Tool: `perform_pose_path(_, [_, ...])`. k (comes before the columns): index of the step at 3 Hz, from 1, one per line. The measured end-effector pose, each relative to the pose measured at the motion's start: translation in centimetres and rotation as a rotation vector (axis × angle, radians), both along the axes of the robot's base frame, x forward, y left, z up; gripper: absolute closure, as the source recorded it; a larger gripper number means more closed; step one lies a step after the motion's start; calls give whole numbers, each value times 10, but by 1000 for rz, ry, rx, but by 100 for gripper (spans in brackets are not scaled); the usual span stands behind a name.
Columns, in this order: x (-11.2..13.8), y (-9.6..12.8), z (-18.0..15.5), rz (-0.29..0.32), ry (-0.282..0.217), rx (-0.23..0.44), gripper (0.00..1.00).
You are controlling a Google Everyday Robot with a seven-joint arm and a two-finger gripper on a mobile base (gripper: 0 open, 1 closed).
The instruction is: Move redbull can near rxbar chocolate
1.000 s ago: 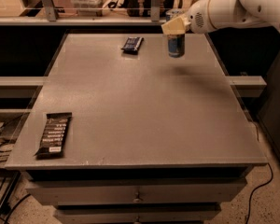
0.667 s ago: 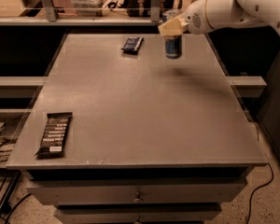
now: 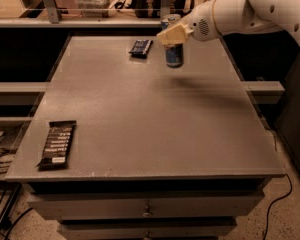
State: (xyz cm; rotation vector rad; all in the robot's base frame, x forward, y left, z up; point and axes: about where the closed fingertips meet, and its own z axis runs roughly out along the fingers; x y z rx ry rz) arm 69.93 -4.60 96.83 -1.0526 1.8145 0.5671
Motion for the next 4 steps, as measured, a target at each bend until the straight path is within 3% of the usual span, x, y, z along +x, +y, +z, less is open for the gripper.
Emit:
perform_pose_path(1, [-40,44,14,161,-52,60,100])
perform_pose_path(2, [-85,86,24,321,-45,119,100])
perform_pose_path(4, [-95,106,23,390,-27,114,100])
